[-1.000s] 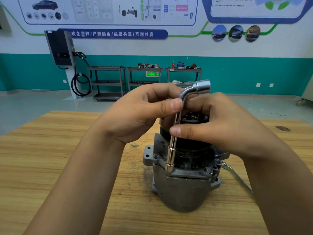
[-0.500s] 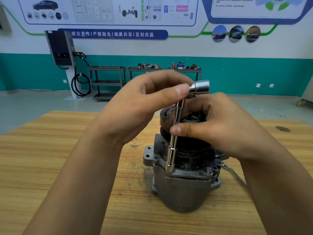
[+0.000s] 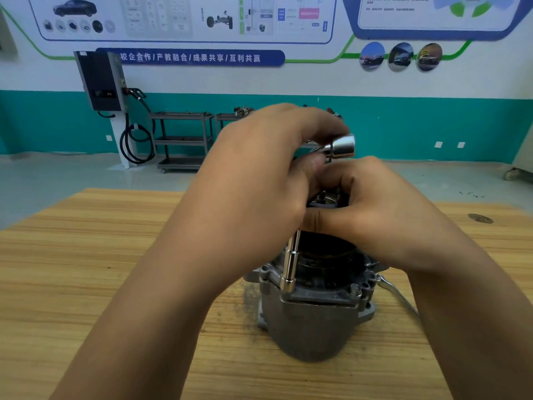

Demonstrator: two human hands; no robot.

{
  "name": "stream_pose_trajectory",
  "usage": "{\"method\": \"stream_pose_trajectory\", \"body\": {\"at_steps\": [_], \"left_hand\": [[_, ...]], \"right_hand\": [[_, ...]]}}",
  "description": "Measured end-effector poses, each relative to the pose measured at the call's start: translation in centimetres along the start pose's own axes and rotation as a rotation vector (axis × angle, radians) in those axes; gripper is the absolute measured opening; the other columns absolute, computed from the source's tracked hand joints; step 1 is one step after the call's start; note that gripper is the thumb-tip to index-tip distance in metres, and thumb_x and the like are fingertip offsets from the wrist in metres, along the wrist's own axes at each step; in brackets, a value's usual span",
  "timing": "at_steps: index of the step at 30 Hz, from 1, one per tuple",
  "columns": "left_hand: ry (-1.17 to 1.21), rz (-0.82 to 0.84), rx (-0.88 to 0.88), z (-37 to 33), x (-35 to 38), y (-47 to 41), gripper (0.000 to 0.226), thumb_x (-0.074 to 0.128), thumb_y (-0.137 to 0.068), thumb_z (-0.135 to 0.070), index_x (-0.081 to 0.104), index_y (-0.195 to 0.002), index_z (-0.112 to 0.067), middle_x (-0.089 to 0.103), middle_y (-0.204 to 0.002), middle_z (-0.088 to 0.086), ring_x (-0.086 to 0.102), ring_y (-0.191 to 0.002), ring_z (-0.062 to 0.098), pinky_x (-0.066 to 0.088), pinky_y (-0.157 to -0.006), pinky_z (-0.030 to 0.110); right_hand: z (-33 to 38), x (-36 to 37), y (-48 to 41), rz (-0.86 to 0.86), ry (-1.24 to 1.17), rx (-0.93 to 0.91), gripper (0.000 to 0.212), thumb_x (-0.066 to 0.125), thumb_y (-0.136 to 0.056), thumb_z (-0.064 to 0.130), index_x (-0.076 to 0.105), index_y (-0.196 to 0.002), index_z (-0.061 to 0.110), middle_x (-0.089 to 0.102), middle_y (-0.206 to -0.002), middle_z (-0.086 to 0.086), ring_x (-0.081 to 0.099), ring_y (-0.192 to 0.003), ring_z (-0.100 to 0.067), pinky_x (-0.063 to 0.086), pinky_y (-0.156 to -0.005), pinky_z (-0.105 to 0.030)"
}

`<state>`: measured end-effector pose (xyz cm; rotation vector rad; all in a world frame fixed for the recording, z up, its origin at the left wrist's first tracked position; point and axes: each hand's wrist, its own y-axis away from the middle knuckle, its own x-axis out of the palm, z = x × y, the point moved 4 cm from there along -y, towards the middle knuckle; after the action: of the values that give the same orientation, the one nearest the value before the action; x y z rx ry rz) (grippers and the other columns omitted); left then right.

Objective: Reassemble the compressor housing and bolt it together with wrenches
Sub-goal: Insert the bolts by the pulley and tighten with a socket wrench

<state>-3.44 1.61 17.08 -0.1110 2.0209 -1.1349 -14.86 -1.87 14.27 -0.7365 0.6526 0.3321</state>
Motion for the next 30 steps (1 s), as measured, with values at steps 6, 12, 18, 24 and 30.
{"method": "stream_pose_trajectory", "body": {"at_steps": [6,12,18,24,30], "left_hand": [[0.121,-0.052,-0.083,-0.9,0.6,0.4,0.026,0.068,-0.084,-0.029,0.066,-0.11,-0.031,0.063,-0.087,-0.023,0.047,-0.056,-0.011,0.035,-0.061,0.005],[0.121,-0.055,-0.071,-1.2,0.8,0.6,0.015,0.06,-0.082,-0.047,0.059,-0.092,-0.035,0.055,-0.071,-0.021,0.043,-0.054,-0.012,0.031,-0.052,0.007],[0.214,-0.044,-0.077,-0.8,0.3,0.3,0.024,0.054,-0.081,-0.048,0.055,-0.077,-0.025,0.057,-0.064,-0.015,0.053,-0.057,-0.002,0.039,-0.051,0.015],[0.377,-0.107,-0.052,0.3,0.3,-0.1,0.039,0.061,-0.083,-0.036,0.046,-0.061,-0.007,0.045,-0.057,0.008,0.039,-0.05,0.008,0.034,-0.05,0.02],[0.847,0.065,-0.056,2.4,1.0,-0.5,0.033,0.053,-0.082,-0.033,0.041,-0.055,-0.017,0.04,-0.055,-0.003,0.034,-0.042,0.002,0.03,-0.043,0.011]], "right_hand": [[0.4,0.1,0.2,0.022,-0.11,-0.053,0.016,0.064,-0.069,0.02,0.063,-0.062,0.033,0.066,-0.065,0.019,0.062,-0.063,0.004,0.041,-0.054,-0.008],[0.4,0.3,0.1,0.01,-0.078,-0.059,0.009,0.06,-0.073,0.022,0.062,-0.076,0.03,0.068,-0.081,0.018,0.063,-0.076,0.005,0.044,-0.061,-0.009],[0.4,0.4,0.1,-0.008,-0.073,-0.041,0.007,0.067,-0.072,0.031,0.062,-0.077,0.03,0.068,-0.077,0.016,0.064,-0.073,0.003,0.046,-0.057,-0.013],[0.6,0.6,0.0,-0.015,-0.016,-0.006,0.033,0.071,-0.072,0.037,0.064,-0.086,0.008,0.068,-0.083,-0.005,0.065,-0.08,-0.018,0.051,-0.072,-0.045],[0.4,0.5,-0.1,-0.025,0.02,0.037,0.029,0.069,-0.066,0.044,0.064,-0.071,0.016,0.066,-0.074,0.005,0.062,-0.072,-0.01,0.05,-0.07,-0.043]]}}
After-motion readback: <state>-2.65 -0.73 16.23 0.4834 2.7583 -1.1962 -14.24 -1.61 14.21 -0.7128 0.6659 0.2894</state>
